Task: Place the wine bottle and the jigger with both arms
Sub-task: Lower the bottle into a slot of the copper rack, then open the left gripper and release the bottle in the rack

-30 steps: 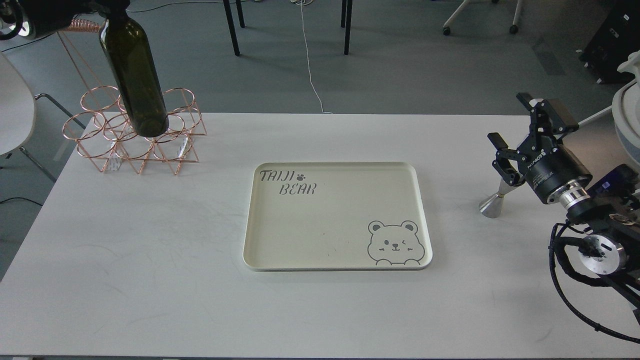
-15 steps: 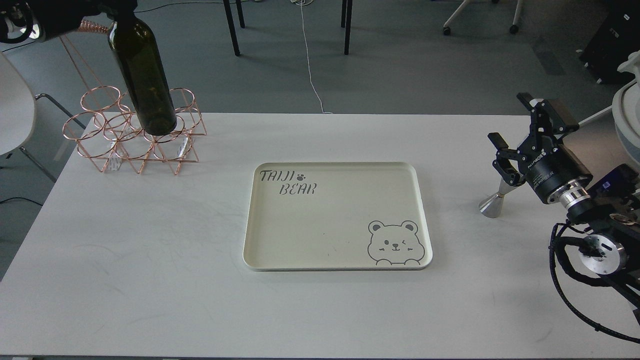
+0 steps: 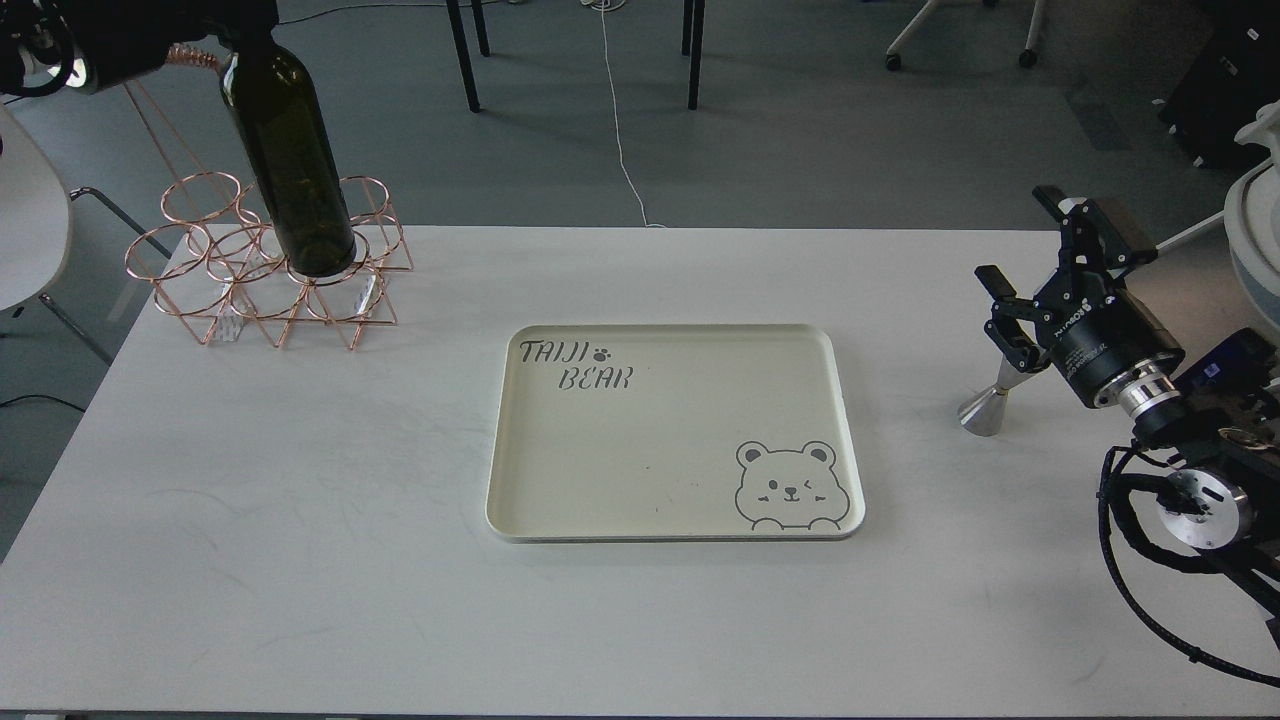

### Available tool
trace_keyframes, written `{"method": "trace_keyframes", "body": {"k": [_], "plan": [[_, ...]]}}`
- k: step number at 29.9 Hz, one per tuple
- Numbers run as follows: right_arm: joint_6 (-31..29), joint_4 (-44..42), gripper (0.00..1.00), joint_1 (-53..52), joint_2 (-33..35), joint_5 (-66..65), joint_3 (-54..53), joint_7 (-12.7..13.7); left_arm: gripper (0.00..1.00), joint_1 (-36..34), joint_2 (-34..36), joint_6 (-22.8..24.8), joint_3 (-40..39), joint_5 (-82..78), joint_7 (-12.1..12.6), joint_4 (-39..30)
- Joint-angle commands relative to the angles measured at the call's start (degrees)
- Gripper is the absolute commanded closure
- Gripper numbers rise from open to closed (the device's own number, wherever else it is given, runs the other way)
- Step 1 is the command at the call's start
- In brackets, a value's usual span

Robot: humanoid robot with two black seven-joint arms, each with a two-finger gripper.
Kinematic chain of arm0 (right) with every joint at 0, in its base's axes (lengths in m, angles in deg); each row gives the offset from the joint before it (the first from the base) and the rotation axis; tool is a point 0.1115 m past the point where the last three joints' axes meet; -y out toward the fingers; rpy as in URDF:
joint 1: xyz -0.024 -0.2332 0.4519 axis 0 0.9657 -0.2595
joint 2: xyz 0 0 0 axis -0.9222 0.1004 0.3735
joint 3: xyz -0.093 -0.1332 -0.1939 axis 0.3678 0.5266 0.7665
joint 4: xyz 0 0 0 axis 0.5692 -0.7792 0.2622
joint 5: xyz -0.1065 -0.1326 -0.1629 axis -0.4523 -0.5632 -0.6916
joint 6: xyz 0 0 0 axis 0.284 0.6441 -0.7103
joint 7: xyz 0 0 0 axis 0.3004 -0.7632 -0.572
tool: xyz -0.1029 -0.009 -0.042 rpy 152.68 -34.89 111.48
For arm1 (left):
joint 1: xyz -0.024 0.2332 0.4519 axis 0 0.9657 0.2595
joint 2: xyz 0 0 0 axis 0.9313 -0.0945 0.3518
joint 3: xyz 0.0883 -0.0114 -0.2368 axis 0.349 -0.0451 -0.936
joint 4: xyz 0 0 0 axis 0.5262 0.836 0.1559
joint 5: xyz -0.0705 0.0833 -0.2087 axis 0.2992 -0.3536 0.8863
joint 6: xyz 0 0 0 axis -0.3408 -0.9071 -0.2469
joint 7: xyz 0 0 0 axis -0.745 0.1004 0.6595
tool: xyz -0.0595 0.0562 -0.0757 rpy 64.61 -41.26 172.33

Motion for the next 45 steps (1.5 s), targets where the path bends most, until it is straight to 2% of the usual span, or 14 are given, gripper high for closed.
{"method": "trace_keyframes", "body": {"k": [1, 6, 12, 18, 32, 36, 40, 45], "plan": [[0.1, 0.0, 0.03, 0.0, 0.0, 0.0, 0.0, 0.0, 0.89, 0.8, 0.0, 0.0, -0.1, 0.0, 0.0, 0.0], [0.0, 0.0, 0.03, 0.0, 0.0, 0.0, 0.0, 0.0, 0.88, 2.1, 0.0, -1.4, -0.1, 0.0, 0.0, 0.1], [0.1, 0.0, 0.03, 0.2, 0.0, 0.0, 0.0, 0.0, 0.81, 4.6, -0.1, -2.1, 0.0, 2.8, 0.0, 2.2], [0.1, 0.0, 0.03, 0.2, 0.0, 0.0, 0.1, 0.0, 0.8, 5.3, -1.0, -5.0, 4.1, 5.1, 0.0, 3.9], [0.1, 0.0, 0.03, 0.5, 0.0, 0.0, 0.0, 0.0, 0.74, 6.2, -2.1, -5.9, 6.9, 7.8, 0.0, 6.3], [0.1, 0.1, 0.03, 0.5, 0.0, 0.0, 0.0, 0.0, 0.69, 6.4, -2.2, -5.8, 7.0, 7.8, 0.0, 6.3], [0.1, 0.1, 0.03, 0.5, 0.0, 0.0, 0.0, 0.0, 0.57, 6.4, -2.2, -6.0, 9.0, 7.9, 0.0, 6.3], [0.1, 0.1, 0.03, 0.4, 0.0, 0.0, 0.0, 0.0, 0.49, 6.4, -2.4, -6.0, 9.0, 8.3, 0.0, 6.4]]}}
